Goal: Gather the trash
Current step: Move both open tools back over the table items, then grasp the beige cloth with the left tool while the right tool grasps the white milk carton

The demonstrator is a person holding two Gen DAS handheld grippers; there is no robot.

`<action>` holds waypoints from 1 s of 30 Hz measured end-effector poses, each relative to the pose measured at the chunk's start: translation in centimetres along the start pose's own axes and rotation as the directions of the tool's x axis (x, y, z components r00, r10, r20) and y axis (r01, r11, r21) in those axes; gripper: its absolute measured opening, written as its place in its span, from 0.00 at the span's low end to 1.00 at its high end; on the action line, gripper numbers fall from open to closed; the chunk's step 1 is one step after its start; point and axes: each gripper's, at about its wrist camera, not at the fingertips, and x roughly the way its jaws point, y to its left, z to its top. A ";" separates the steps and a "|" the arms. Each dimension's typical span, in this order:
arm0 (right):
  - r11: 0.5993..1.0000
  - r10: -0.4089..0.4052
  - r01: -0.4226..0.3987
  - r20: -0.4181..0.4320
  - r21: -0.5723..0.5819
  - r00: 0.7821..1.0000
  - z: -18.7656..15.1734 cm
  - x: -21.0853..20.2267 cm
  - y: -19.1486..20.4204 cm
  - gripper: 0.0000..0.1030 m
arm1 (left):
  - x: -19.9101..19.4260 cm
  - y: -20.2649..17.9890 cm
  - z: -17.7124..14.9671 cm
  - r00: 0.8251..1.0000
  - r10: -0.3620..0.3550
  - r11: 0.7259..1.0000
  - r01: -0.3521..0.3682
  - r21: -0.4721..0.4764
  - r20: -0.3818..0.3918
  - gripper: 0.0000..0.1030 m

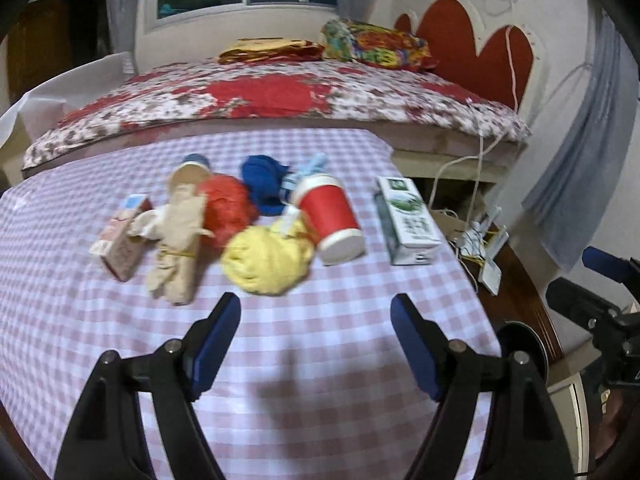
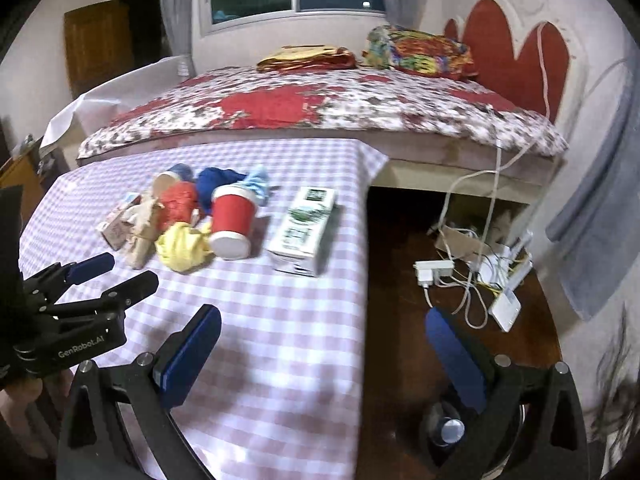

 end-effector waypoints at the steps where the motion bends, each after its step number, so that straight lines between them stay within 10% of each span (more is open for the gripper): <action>1: 1.000 0.004 -0.004 0.001 0.000 1.000 0.2 0.1 0.4 1.00 | -0.2 0.6 0.0 1.000 0.006 1.000 -0.006 -0.006 0.004 0.76; 15: 0.995 0.061 -0.062 -0.016 -0.072 0.998 3.2 3.1 6.2 1.00 | -0.5 8.8 -0.9 0.994 0.109 0.988 -0.107 -0.116 0.011 0.76; 30: 1.000 -0.017 0.017 -0.097 -0.006 0.995 4.9 10.3 2.9 0.96 | 6.2 12.3 -0.2 0.992 0.099 0.980 -0.112 -0.167 -0.082 0.76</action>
